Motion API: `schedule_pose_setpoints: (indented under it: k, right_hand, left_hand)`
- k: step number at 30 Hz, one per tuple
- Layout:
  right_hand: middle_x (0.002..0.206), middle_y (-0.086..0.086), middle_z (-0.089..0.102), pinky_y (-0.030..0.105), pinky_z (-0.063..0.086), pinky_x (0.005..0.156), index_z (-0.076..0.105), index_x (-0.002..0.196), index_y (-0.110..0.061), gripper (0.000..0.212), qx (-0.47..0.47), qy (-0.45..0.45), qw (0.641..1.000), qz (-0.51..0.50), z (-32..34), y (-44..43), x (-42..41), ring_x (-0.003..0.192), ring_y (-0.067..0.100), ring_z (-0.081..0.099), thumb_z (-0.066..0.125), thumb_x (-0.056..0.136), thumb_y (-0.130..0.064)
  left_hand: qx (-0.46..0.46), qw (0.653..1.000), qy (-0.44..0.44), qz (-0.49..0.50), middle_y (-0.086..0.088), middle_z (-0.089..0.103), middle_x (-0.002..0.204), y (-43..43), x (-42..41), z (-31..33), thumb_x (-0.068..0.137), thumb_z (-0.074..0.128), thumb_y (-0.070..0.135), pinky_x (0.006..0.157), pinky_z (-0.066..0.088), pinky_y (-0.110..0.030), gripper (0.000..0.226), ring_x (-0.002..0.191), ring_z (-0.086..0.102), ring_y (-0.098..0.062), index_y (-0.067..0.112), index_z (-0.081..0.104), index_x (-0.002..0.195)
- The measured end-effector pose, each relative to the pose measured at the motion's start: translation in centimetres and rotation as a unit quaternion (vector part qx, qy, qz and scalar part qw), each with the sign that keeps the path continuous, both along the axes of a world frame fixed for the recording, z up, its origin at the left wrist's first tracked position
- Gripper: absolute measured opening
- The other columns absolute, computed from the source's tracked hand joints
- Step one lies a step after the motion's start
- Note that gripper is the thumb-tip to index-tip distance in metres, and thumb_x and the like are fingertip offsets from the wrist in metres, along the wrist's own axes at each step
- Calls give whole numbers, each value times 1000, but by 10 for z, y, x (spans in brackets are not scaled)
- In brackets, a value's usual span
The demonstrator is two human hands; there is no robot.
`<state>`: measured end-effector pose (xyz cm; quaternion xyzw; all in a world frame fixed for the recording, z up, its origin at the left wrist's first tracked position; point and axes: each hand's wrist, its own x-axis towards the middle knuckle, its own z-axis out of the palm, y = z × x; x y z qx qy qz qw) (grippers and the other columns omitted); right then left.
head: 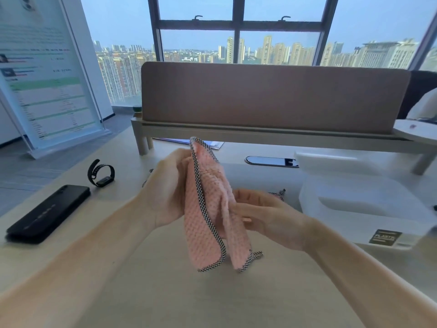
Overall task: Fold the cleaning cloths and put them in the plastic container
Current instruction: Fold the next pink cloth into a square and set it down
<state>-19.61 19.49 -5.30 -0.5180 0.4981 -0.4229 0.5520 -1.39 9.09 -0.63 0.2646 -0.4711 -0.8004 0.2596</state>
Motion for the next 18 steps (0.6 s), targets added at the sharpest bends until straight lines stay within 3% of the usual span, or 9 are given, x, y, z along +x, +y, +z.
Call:
schedule_pose_setpoints:
  k: [3, 5, 7, 9, 11, 14, 16, 18]
  right_hand:
    - [113, 8, 66, 44, 46, 101, 58, 126, 5, 43, 16, -14, 1000, -6, 9, 3, -5, 105, 22, 61, 61, 96, -26]
    - [106, 7, 67, 40, 49, 87, 64, 113, -8, 26, 25, -10, 1000, -10, 16, 6, -11, 99, 22, 62, 66, 95, -27]
    - [96, 7, 66, 30, 48, 69, 65, 95, -13, 12, 22, -22, 999, -29, 24, 9, -20, 88, 20, 62, 72, 90, -21]
    - [91, 7, 66, 23, 52, 63, 64, 85, -13, 14, -9, -68, 997, -47, 34, 12, -30, 82, 18, 63, 78, 85, -13]
    - [93, 8, 66, 21, 55, 66, 65, 89, -11, 18, -58, -124, 988, -69, 48, 14, -38, 80, 17, 63, 80, 80, -14]
    - [99, 9, 68, 19, 58, 68, 69, 100, -9, 22, -117, -134, 971, -158, 69, 14, -44, 78, 14, 64, 74, 84, -23]
    - [99, 6, 73, 19, 58, 71, 71, 103, -10, 25, -148, -108, 952, -246, 80, 12, -48, 83, 15, 67, 77, 80, -19]
    - [109, 4, 74, 26, 57, 82, 72, 108, -13, 33, -170, -42, 937, -302, 88, 13, -53, 94, 18, 70, 81, 76, -9]
  left_hand:
    - [-62, 997, -47, 11, -18, 63, 100, 3, 0, 5, 76, 65, 76, 101, 54, -48, 94, 94, 62, -31, -6, 62, 121]
    - [-117, 990, -76, 28, -22, 69, 116, 9, 0, 8, 64, 85, 65, 108, 47, -58, 103, 103, 65, -36, -10, 57, 130]
    - [-215, 967, -113, 76, -24, 74, 114, 13, 0, 12, 79, 84, 39, 101, 52, -60, 59, 105, 71, -42, -4, 70, 117]
    - [-330, 924, -155, 114, -15, 80, 100, 12, 2, 16, 91, 75, 21, 90, 59, -54, 21, 96, 76, -33, 4, 78, 103]
    - [-419, 884, -163, 130, -10, 79, 88, 12, 8, 25, 92, 73, 17, 78, 60, -49, 12, 80, 75, -22, 6, 75, 95]
    - [-511, 840, -139, 119, -10, 76, 84, 13, 18, 49, 91, 76, 20, 77, 59, -44, 10, 78, 73, -27, 11, 72, 89]
    - [-523, 838, -128, 91, -10, 77, 89, 12, 23, 64, 89, 76, 20, 85, 60, -48, 8, 87, 75, -31, 12, 74, 92]
    - [-515, 844, -131, 66, -13, 79, 95, 5, 28, 72, 89, 75, 18, 91, 58, -57, 10, 94, 74, -40, 12, 77, 96]
